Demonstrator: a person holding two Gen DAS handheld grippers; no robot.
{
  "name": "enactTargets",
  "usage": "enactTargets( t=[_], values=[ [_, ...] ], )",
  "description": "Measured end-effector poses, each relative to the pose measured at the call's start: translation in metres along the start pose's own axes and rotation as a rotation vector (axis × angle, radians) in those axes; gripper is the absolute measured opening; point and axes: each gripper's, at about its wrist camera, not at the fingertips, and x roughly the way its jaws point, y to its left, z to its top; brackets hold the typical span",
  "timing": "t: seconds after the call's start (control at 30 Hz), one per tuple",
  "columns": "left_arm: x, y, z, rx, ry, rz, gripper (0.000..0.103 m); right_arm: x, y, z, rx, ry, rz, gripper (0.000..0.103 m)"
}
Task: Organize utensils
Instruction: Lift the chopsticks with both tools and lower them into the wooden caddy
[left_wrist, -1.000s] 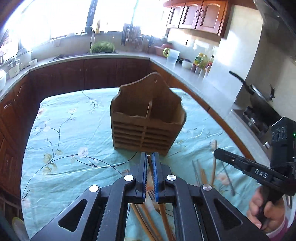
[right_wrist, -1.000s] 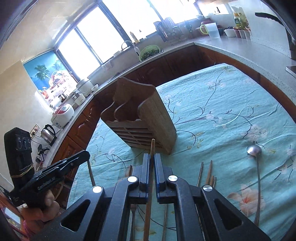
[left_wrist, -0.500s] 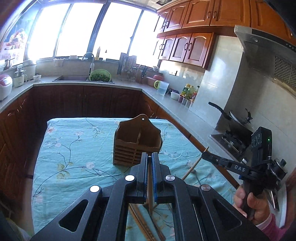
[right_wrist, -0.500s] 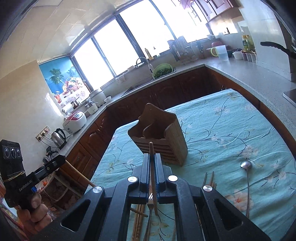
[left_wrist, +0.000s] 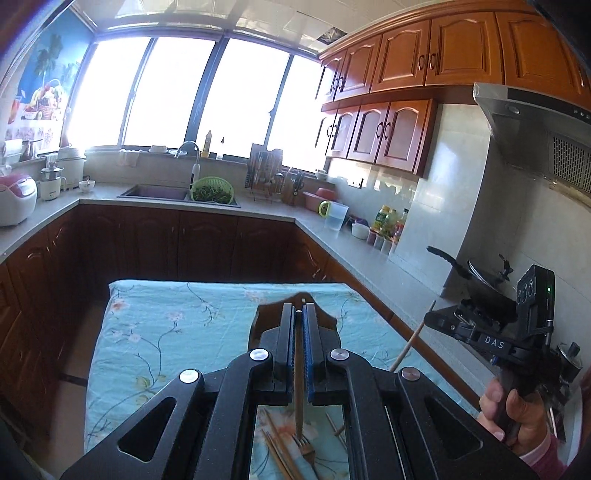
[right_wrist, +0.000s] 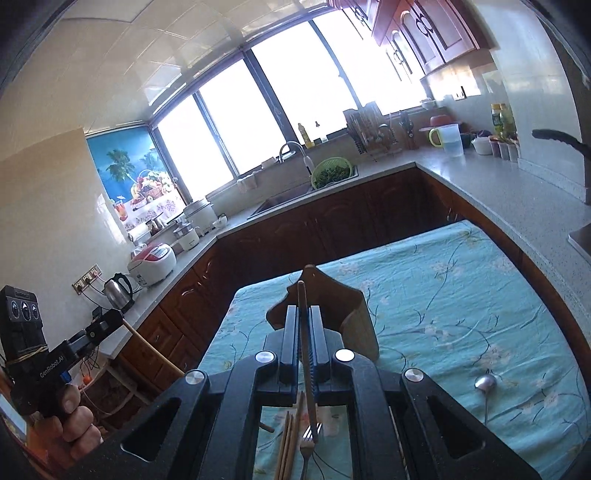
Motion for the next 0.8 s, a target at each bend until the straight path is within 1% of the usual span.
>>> enactTargets(
  t=[0.13,0.23,0.37,0.47,0.57,0.63,0.8],
  values=[
    [0.01,0.001,0.021,0.015,-0.053,0.013,0.002,0.005,0.005,0.028,-0.018,-0.052,-0.006,0.004],
    [0.026,0.002,0.036,0.022,-0.082,0.029,0.002,0.013,0.008,0.051,-0.028,-0.087,-0.012,0.004],
    [0.054,0.007,0.052,0.005,-0.112,0.044,0.002,0.03,0.005,0.074,-0.037,-0.125,-0.04,0.004],
    [0.083,0.015,0.057,-0.018,-0.115,0.059,0.002,0.049,-0.001,0.08,-0.04,-0.127,-0.067,0.004],
    [0.115,0.023,0.05,-0.057,-0.095,0.072,0.002,0.072,-0.012,0.072,-0.033,-0.113,-0.087,0.004],
    [0.14,0.03,0.043,-0.088,-0.063,0.075,0.002,0.087,-0.022,0.06,-0.015,-0.091,-0.084,0.004],
    [0.191,0.043,0.015,-0.121,0.004,0.119,0.002,0.116,-0.042,0.026,0.021,-0.038,-0.102,0.004]
  ],
)
